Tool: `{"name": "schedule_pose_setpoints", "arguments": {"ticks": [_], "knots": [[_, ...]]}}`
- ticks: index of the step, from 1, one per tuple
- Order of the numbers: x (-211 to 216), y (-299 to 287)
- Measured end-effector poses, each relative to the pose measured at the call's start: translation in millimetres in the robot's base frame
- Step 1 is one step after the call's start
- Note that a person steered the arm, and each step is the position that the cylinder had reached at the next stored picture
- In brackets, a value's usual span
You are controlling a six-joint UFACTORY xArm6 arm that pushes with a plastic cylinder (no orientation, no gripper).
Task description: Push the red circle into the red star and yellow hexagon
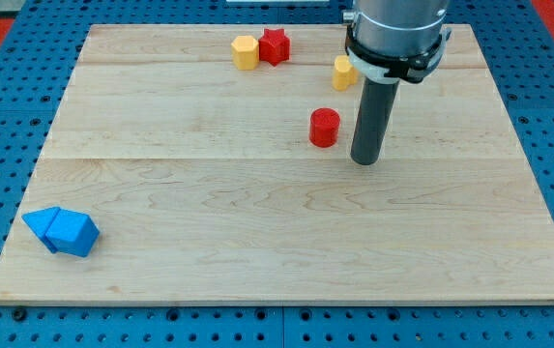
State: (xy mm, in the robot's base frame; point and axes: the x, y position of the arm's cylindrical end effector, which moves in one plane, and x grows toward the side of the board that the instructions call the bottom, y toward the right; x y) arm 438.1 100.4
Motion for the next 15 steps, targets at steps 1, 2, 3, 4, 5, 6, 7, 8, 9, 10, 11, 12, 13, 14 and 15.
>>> {"name": "schedule_pose_setpoints", "arguments": {"ticks": [1,2,3,4,5,6,7,8,9,10,11,12,13,14,15], "knots": [[-10,11],[-10,13],[-10,13],[-16,-4],[-31,-21],[-58,-30],[-81,-66],[-41,-79],[-17,-62],[-47,-96],[-108,-131],[-62,-121],[-60,-170],[-86,-170],[-125,-153]]}}
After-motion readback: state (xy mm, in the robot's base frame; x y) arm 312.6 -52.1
